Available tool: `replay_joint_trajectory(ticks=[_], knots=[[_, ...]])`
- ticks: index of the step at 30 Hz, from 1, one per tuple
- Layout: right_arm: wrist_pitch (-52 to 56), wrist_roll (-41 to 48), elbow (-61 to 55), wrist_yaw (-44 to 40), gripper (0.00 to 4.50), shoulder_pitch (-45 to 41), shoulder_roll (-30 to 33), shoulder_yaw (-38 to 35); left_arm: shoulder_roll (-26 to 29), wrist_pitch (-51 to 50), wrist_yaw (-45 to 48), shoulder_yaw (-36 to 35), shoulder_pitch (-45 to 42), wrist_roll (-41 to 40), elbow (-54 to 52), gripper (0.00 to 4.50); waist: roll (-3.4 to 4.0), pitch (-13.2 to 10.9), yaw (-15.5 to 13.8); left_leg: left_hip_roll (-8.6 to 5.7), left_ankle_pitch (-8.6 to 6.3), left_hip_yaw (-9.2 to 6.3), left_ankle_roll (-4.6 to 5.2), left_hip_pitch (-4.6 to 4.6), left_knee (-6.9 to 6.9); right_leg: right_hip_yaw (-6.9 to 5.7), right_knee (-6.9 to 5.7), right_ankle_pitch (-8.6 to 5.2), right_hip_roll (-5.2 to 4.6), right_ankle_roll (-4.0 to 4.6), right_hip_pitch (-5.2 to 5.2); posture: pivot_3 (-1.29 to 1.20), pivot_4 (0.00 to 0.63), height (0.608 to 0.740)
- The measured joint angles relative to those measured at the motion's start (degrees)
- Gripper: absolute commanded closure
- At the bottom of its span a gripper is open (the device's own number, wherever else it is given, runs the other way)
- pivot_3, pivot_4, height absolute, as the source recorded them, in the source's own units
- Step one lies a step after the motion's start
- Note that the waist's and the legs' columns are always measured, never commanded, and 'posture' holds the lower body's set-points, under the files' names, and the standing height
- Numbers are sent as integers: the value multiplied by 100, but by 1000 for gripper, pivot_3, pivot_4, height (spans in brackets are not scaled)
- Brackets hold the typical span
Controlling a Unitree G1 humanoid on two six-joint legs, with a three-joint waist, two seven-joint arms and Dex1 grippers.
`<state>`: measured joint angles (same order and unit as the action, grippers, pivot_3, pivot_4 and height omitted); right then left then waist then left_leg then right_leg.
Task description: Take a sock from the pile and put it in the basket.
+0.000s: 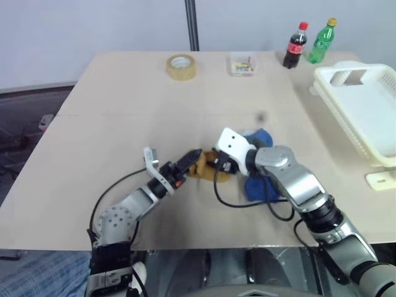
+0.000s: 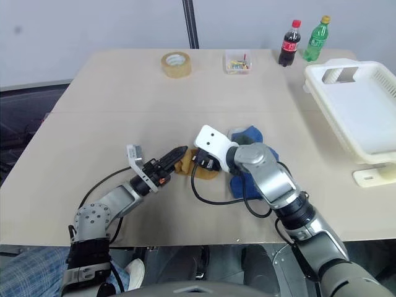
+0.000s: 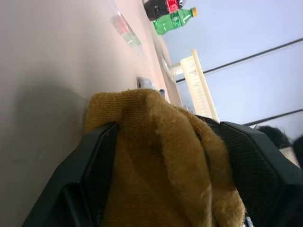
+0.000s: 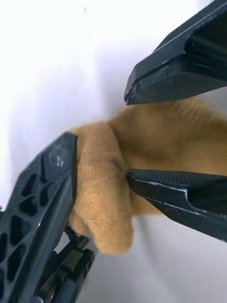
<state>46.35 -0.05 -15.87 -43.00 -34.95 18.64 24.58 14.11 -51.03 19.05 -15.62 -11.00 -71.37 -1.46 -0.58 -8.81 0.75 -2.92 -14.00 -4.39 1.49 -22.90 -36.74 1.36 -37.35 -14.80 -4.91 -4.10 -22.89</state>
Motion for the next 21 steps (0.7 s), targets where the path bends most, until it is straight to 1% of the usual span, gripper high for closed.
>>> replay_joint_trajectory(ticks=[1,2,3,4,5,6,8,13,20,21], knots=[[138,67,-169,-61,1276,7,161,-51,-12,9,-3,2,-17,38,2,813,-2,-1,-5,0,0,-2,0,-1,0,-4,4,0,0,0,0,0,150,738],[260,121,-308,-116,1020,10,284,-100,-23,10,-6,4,-27,46,2,813,-2,-2,-7,0,0,-3,0,-3,0,-4,6,0,-1,0,1,0,150,738],[401,202,-451,-176,487,22,430,-204,-36,9,-7,11,-46,54,3,813,-3,-2,-9,-1,0,-4,1,-4,0,-6,9,0,-2,0,3,0,150,738],[534,288,-563,-213,409,39,539,-305,-52,7,-9,20,-76,60,2,813,-3,-2,-11,-1,0,-6,1,-5,0,-8,10,0,-2,0,5,0,150,738],[687,375,-669,-262,189,42,647,-458,-57,7,-11,21,-109,63,2,813,-6,-3,-13,-1,0,-8,1,-7,-1,-10,14,0,-2,0,7,0,150,738],[937,544,-831,-192,189,214,644,-756,-132,-34,-56,34,-192,38,-20,813,-6,-3,-13,0,0,-10,1,-8,0,-11,15,0,-2,0,7,0,150,738],[1210,725,-862,-64,189,425,575,-915,-206,-116,-67,52,-266,-34,-69,813,-6,-4,0,1,0,-10,0,-12,0,-10,18,0,-2,-1,6,0,150,738],[1612,1026,-1086,205,189,471,412,-1164,-226,-358,-50,162,-288,-161,-198,813,-7,-5,-4,1,0,-10,0,-11,0,-12,17,0,0,-1,6,0,150,738],[1889,1328,-1280,509,189,476,395,-1237,-192,-619,-52,228,-256,-224,-218,813,-7,-6,-5,0,1,-10,0,-12,0,-12,18,0,0,-1,6,0,150,738],[2042,1436,-1318,593,189,494,274,-1372,-190,-619,-52,229,-242,-221,-254,813,-7,-5,-2,0,1,-10,0,-11,0,-12,18,0,0,-1,6,0,150,738]])
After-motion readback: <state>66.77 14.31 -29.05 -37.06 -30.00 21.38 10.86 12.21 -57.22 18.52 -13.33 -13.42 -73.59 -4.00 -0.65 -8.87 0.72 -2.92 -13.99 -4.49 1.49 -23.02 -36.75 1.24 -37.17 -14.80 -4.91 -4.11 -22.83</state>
